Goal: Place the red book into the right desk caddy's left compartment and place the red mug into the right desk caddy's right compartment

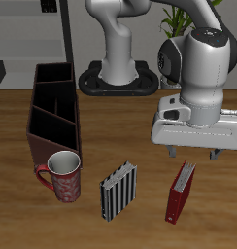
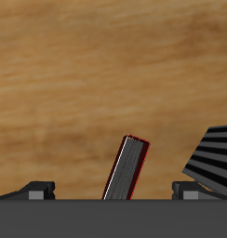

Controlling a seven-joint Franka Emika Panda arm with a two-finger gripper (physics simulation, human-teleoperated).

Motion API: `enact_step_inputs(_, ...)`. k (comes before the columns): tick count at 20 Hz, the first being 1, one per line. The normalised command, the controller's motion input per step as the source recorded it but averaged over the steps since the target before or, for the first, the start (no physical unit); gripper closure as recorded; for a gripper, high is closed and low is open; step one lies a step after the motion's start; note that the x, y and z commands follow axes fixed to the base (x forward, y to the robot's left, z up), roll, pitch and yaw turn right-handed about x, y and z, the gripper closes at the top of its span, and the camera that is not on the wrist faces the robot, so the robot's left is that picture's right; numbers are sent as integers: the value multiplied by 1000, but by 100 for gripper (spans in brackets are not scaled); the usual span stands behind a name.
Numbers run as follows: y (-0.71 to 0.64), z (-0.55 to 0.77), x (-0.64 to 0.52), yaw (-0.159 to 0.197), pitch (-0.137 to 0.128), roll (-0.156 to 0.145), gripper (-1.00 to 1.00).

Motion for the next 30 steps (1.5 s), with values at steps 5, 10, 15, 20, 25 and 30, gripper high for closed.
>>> enact_step_inputs(5, -2, -241, 38, -36, 22, -3, -100)
enact_step_inputs(10, -126, -314, 45, -30, 13, -3, -100)
enact_step_inputs(15, -50, -188, -15, -45, 7, -5, -100)
enact_step_inputs(20, -97, -266, 30, -20, 30, -6, -100)
enact_step_inputs(25, 21, -258, 16, -7, 23, 4, -100)
enact_step_inputs(30, -34, -261, -6, -16, 32, 5, -100)
